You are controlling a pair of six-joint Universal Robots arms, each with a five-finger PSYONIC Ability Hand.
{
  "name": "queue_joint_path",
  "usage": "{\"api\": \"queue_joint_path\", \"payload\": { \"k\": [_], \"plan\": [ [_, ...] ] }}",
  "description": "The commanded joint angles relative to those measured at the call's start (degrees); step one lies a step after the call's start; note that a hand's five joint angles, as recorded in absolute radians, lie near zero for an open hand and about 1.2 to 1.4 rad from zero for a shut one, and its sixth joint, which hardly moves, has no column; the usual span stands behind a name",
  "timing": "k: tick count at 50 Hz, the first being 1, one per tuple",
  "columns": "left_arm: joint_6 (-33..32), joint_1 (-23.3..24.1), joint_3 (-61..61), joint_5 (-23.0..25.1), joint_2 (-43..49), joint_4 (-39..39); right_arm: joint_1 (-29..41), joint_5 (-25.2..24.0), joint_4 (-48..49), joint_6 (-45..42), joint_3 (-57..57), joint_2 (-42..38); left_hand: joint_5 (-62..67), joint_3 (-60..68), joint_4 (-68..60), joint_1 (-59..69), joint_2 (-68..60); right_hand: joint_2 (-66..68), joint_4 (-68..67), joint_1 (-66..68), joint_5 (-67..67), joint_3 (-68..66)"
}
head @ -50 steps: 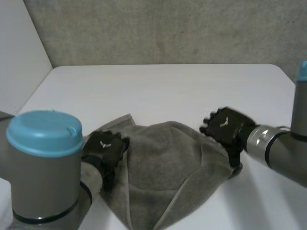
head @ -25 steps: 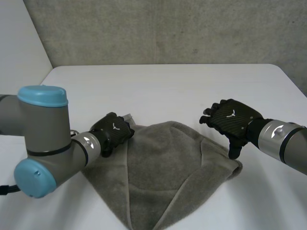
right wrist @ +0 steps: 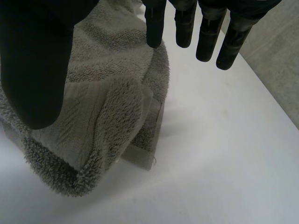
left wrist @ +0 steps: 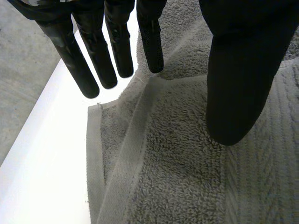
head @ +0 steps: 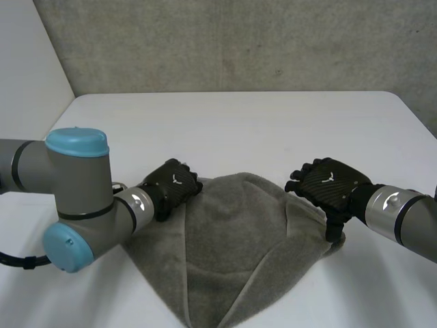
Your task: Fold the towel.
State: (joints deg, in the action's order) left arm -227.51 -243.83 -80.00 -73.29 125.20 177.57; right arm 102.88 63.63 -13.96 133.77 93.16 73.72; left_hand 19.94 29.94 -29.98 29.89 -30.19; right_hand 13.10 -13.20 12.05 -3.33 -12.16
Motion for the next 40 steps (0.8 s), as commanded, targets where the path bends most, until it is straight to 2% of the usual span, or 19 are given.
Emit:
{"api": "queue_joint_path", "payload": {
  "k": [1, 13, 16, 29, 34, 36, 40],
  "plan": [
    [-0.13, 0.11, -0.42, -0.53, 0.58, -0.12, -0.05, 0.00, -0.01, 0.00, 0.01, -0.51, 17.74, 17.74, -17.70, 17.79, -17.49, -3.10, 3.20, -2.05, 3.33, 2.16],
    [-0.13, 0.37, -0.69, -0.97, -0.56, -0.64, -0.05, 0.61, 0.60, 0.09, -0.52, -0.77, 41.49, 41.49, -41.45, 41.54, -41.24, -3.10, 3.20, -2.05, 3.33, 2.16],
    [-0.04, 0.37, -1.21, -0.97, -1.62, -0.73, 0.04, 1.14, 1.65, 0.18, -0.34, -0.68, 41.67, 41.67, -41.64, 41.72, -41.43, -3.10, 3.20, -2.05, 3.33, 2.16],
    [0.58, 2.04, -12.01, -1.77, -19.18, -0.38, 0.74, -0.79, 1.57, -0.35, -3.42, -3.41, 39.66, 39.66, -39.62, 39.70, -39.41, -2.00, 2.11, -0.96, 2.24, 1.07],
    [0.58, 1.60, -14.57, -1.77, -22.27, -0.38, 0.83, -1.23, 1.22, -5.36, -5.26, -7.45, 37.13, 37.13, -37.10, 37.18, -36.89, 7.92, -7.81, 8.97, -7.68, -8.85],
    [0.58, 1.43, -15.10, -1.85, -22.89, -0.38, 1.01, -0.44, 0.69, -10.87, -6.23, -9.64, 37.13, 37.13, -37.09, 37.18, -36.88, 16.78, -16.68, 17.83, -16.55, -17.72],
    [0.58, 0.29, -16.42, -1.94, -23.42, -0.56, 1.45, -0.09, -0.01, -15.56, -6.85, -11.32, 38.47, 38.47, -38.43, 38.52, -38.22, 22.22, -22.11, 23.27, -21.98, -23.15]
  ]
}}
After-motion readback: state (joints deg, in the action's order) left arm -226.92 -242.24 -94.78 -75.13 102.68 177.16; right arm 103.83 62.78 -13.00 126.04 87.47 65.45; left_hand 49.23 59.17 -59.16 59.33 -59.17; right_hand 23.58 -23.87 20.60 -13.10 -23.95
